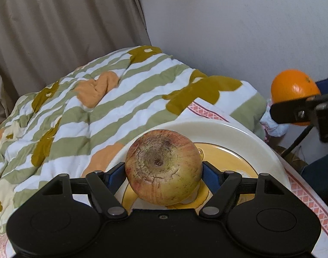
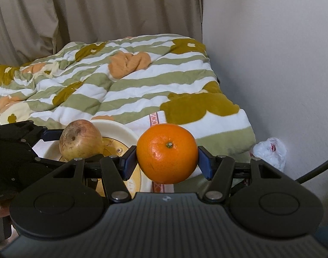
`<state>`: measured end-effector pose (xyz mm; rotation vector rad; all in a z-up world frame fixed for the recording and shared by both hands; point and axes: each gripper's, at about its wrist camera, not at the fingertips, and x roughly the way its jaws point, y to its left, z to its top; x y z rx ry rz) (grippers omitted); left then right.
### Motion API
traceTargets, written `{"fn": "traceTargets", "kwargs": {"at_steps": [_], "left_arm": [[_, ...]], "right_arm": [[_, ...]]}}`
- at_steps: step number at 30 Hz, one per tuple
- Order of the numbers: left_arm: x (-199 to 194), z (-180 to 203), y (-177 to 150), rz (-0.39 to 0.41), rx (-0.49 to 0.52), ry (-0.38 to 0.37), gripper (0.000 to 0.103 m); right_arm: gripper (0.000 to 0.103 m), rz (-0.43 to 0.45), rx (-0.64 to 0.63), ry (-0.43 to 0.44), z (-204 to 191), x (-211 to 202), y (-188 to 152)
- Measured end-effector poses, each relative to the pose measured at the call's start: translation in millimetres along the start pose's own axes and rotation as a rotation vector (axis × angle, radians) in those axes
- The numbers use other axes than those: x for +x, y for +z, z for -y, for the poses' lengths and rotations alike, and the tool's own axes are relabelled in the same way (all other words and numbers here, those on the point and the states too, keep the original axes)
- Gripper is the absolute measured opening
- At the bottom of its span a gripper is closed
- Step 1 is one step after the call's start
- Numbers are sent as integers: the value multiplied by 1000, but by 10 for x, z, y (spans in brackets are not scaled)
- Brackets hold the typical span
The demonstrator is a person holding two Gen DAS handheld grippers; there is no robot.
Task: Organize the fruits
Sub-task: 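Carry the apple and orange to the white bowl with both tools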
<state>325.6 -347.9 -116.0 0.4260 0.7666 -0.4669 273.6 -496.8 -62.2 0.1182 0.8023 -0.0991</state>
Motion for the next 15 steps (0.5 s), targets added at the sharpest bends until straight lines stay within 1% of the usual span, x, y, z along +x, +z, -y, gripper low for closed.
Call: {"fn": "traceTargets", "kwargs": {"at_steps": [1, 2, 3, 6, 11, 15], "left_arm": [[-28, 14, 6, 14, 15, 20, 94], [-61, 16, 12, 28, 25, 31, 101], [-107, 6, 14, 41, 28, 36, 103], [-212, -65, 6, 25, 3, 26, 103], [-420, -248, -61, -2, -92, 10, 103], [-590, -390, -130, -16, -167, 13, 103]], "right_arm": [[74, 1, 3, 0, 11, -2, 6], [74, 2, 6, -1, 26, -14, 11], [74, 5, 8, -2, 36, -32, 16], [74, 11, 7, 5, 62, -80, 34], [74, 10, -26, 33, 21, -113, 40], [74, 5, -70, 60, -103, -73, 27]]}}
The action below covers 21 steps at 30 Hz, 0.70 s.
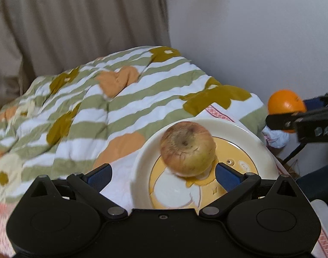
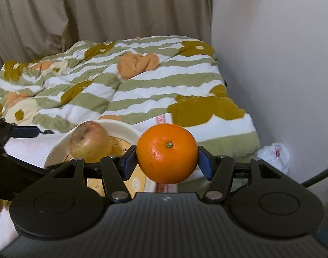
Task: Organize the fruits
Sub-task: 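Carry the apple and orange to the white bowl with both tools, then release the apple and orange into the bowl and withdraw both tools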
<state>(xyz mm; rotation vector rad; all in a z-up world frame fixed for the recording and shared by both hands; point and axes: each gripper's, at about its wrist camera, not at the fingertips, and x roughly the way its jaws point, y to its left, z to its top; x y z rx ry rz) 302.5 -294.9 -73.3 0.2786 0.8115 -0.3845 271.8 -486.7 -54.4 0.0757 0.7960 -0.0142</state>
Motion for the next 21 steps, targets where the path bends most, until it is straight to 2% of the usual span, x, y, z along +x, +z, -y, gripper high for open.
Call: {"fn": "traceTargets", "kwargs": {"at_steps": [10, 16, 21], "left_arm": [[-257, -229, -137, -19, -117, 13, 103], [-320, -305, -244, -31, -139, 41, 103], [-369, -339, -333, -41, -158, 52, 103]], "right_arm": [[74, -37, -194, 52, -422, 393, -170], [75, -18, -306, 44, -604, 546, -287], [75, -23, -350, 42, -670, 628, -355]]}}
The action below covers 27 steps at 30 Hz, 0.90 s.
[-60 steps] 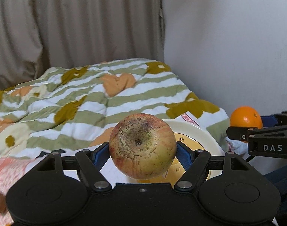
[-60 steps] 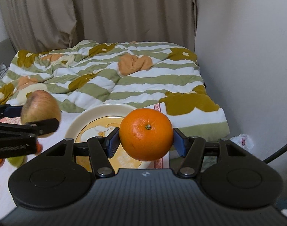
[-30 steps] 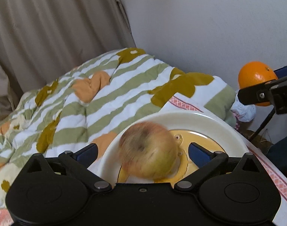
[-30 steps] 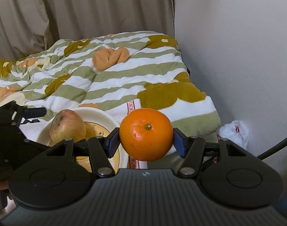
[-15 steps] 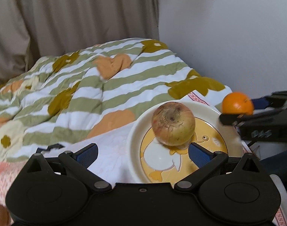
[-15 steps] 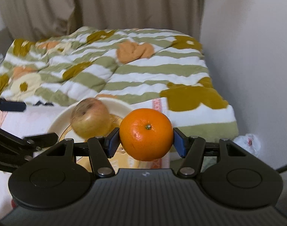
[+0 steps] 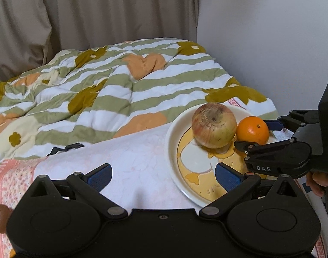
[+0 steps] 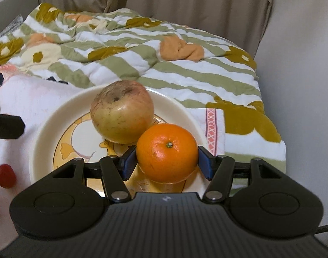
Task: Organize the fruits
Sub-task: 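Release the apple and orange into the bowl and withdraw both tools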
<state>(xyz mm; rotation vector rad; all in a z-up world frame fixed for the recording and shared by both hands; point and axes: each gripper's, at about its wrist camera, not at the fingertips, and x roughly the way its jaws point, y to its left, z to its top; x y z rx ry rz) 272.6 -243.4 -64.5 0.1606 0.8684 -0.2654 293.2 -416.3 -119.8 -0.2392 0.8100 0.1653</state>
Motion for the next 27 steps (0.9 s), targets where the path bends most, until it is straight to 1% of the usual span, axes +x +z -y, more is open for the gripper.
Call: {"fn": "traceTargets", "kwargs": {"at_steps": [2, 3, 4, 6, 9, 13, 23, 27], "left_arm": [[-24, -7, -18, -3, -2, 10, 103], [-42, -4, -28, -3, -3, 13, 103], [-65, -9, -41, -1, -5, 15, 103], [-120, -18, -63, 5, -12, 15, 103], [-218, -33, -97, 15, -28, 16, 103], [-406, -34, -147, 46, -43, 23, 103], [-1078, 14, -336, 145, -88, 36, 103], [-1383, 80, -470, 190, -82, 78, 103]], "right_arm": [[82, 24, -29, -24, -47, -35, -8], [97, 47, -49, -44, -76, -80, -8], [103, 71, -63, -64, -98, -132, -10], [103, 105, -60, -69, -103, -227, -9], [103, 101, -26, -49, -49, -334, 11], [103, 121, 14, -40, 7, -549, 18], [103, 161, 89, -16, 6, -1346, -27], [103, 174, 100, -11, -60, -1698, -69]]}}
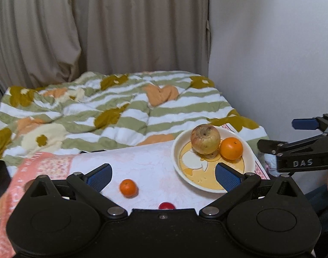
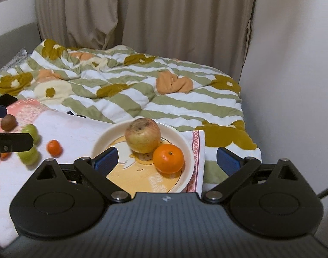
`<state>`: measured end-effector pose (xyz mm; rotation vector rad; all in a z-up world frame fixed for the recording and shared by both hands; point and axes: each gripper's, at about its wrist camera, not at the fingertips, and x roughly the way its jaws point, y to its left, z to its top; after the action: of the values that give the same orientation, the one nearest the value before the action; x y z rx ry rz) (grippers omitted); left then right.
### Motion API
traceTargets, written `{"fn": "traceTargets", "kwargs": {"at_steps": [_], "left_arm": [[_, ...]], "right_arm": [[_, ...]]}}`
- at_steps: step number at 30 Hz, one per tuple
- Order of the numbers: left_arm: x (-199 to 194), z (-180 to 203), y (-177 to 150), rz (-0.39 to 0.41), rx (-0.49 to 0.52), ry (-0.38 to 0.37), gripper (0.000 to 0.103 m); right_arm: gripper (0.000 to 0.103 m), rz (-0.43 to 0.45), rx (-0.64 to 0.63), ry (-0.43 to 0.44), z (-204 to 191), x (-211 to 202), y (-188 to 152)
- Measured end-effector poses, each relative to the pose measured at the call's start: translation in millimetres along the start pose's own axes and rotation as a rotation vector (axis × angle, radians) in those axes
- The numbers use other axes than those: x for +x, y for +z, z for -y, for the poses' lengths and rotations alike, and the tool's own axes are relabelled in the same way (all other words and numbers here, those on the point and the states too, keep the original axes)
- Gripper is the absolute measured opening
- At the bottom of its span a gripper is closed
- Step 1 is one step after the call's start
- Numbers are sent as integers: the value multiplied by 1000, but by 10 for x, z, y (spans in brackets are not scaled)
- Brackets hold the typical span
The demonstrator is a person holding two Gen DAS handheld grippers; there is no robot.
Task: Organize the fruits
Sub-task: 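Release the apple and orange into the bowl and withdraw both tools, then grasp the small tangerine with the left tool while the right tool grasps a red cherry tomato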
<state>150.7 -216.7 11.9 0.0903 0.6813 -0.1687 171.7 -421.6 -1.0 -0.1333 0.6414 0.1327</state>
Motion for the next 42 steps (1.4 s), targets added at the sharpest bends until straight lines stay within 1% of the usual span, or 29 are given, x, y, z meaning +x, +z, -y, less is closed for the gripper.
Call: {"fn": "traceTargets", "kwargs": {"at_steps": [4, 7, 11, 18, 22, 28, 31, 33, 37, 42], "left_arm": [[-279, -36, -118, 20, -15, 37, 103], [-473, -143, -232, 22, -33, 43, 103], [-692, -315, -407, 38, -32, 84, 103], [-869, -808, -764, 20, -61, 128, 103], [-924, -1122, -947, -1, -63, 129, 103], [-845, -1582, -1154, -36, -56, 105, 102], [-751, -1779, -1276, -49, -44, 79, 101], [-668, -1872, -1347, -59, -34, 63, 101], [-485, -2026, -1495, -73, -10, 20, 96], [-287, -2074, -1614, -95, 16, -15, 94]], "right_arm": [[103, 6, 15, 23, -77, -308, -12], [103, 5, 27, 39, -155, -503, -37], [103, 0, 51, 47, -318, -693, -91], [103, -20, 94, 60, -720, -870, -226], [103, -37, 91, 44, -1074, -878, -294], [103, -68, 149, 18, -1562, -806, -444], [103, -79, 178, -7, -1789, -720, -547], [103, -85, 204, -28, -1928, -633, -623], [103, -89, 242, -65, -2125, -450, -778], [103, -106, 260, -97, -2268, -206, -934]]}}
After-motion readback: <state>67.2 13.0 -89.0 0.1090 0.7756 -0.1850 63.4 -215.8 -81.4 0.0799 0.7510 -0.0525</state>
